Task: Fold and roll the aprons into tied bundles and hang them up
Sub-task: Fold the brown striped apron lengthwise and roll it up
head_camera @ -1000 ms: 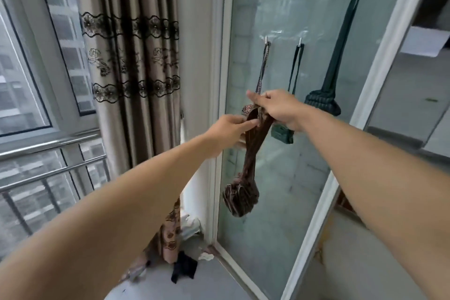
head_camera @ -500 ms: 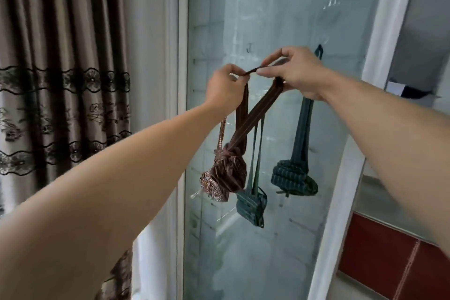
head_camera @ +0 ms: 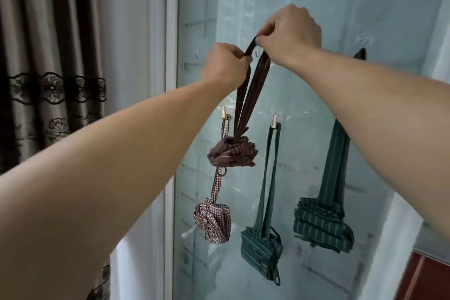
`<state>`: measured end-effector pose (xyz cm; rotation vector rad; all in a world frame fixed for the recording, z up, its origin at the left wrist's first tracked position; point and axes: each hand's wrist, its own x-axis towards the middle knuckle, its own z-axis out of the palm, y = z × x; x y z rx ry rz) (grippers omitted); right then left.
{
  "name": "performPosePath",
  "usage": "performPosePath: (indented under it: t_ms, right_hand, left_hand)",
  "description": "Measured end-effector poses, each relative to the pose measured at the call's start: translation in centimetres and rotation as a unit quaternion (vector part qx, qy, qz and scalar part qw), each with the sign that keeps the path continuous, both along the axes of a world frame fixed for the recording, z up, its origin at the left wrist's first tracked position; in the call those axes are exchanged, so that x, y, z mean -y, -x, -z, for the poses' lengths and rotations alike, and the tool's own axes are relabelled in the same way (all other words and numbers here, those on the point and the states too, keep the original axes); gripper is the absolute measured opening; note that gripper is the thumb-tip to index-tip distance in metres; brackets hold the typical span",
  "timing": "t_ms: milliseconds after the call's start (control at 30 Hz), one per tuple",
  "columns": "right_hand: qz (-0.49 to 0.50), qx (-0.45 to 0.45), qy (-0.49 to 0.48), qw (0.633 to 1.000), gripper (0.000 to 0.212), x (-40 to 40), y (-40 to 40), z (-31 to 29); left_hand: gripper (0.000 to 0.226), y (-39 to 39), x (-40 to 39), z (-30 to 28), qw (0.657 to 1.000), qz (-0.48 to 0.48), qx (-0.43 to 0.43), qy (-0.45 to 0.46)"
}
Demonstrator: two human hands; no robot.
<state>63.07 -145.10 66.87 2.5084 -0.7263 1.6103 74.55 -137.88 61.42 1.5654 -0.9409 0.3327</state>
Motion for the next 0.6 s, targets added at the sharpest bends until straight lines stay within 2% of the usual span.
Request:
performPosePath:
  t_ms: [167,333,500,600]
  right_hand:
    - [0.058,-0.016,0.048,0.997,0.010,1.8,-2.2,0.1]
    - [0.096,-0.049,0.055,0.993,0.011,2.0,-2.7,0.3]
    - [0.127,-0.094,0.048,0.986,0.026,1.4,-2.8,0.2]
    - [0.131,-0.122,0.028,0.983,0.034,0.5,-2.5,0.2]
  left_hand:
    - [0.014,-2.5,2.4,0.1,1.000,0.011,-0.010,0.001]
    - [0.019,-3.5,3.5,0.8,0.999,0.035,-0.005,-0.024]
    - [0.018,-3.4,3.3,1.6,0.995,0.085,-0.032,-0.031]
    - [0.007,-2.9,2.4,2.2,0.987,0.137,-0.050,-0.067]
